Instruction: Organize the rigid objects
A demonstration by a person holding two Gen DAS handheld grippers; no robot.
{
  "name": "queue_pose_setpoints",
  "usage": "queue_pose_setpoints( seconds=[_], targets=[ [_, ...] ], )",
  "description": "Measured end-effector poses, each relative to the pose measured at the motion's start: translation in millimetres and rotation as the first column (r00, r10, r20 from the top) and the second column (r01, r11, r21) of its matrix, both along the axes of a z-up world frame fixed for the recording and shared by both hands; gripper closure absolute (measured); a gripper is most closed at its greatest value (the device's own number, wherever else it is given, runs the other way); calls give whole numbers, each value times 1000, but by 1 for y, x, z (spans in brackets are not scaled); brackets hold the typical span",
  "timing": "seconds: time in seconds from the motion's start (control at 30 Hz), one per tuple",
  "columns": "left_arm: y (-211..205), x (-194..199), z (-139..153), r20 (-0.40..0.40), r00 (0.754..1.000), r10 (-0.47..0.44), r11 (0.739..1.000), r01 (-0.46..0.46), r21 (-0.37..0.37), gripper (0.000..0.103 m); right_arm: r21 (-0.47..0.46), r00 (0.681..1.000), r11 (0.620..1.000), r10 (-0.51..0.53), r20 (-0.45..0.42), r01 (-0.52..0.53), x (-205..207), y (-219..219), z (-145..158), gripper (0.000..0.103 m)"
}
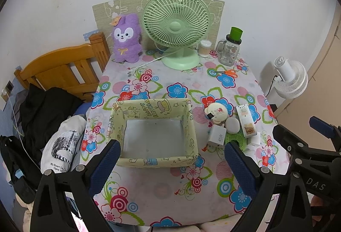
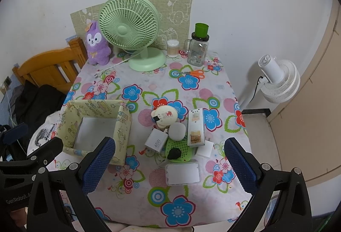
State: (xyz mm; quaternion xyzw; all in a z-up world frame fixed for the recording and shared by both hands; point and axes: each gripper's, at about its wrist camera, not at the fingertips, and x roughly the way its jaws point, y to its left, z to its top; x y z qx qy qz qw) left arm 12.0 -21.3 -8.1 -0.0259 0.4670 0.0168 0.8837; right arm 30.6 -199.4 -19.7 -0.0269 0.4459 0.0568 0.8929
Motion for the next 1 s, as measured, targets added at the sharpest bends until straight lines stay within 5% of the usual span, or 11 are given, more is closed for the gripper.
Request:
queue_pose_setpoints(
  seconds=[1.0],
  targets=[
    [-58,25,-22,-61,998,24,1000,-25,-15,4,1,996,997,72,-51,-72,35,-57,-18,0]
  ],
)
